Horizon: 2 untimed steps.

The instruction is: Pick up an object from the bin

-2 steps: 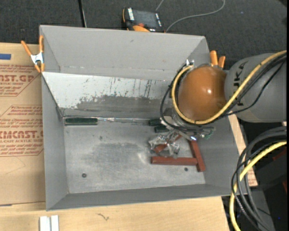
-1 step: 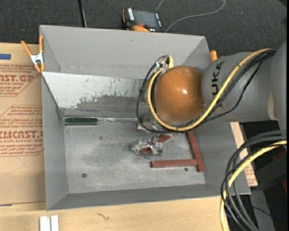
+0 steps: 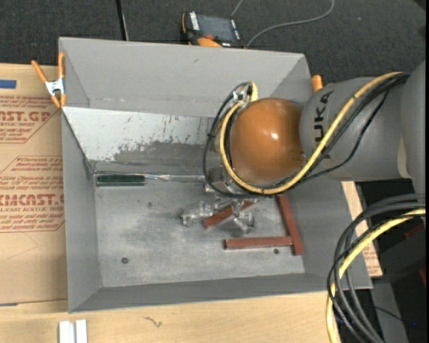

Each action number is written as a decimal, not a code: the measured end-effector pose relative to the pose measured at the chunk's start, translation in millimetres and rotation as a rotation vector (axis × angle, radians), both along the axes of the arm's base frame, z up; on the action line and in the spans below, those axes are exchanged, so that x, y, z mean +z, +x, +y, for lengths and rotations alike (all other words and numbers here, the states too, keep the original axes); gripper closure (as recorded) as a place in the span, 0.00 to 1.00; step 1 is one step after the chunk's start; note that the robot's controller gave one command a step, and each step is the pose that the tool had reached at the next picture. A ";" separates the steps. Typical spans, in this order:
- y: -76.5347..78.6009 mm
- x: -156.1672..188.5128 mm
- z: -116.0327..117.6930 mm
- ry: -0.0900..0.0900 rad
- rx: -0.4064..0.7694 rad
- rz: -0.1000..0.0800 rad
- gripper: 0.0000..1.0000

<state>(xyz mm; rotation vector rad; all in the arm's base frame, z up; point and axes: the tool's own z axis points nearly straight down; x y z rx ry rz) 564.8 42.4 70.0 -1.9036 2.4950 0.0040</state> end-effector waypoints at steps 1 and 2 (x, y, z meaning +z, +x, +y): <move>16.1 11.0 -65.2 -0.004 0.090 -0.002 0.00; 17.3 0.1 -30.8 -0.001 0.289 -0.002 0.00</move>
Offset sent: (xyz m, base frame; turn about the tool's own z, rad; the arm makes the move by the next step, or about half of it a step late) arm 0.0154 -0.0633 0.0110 -0.0956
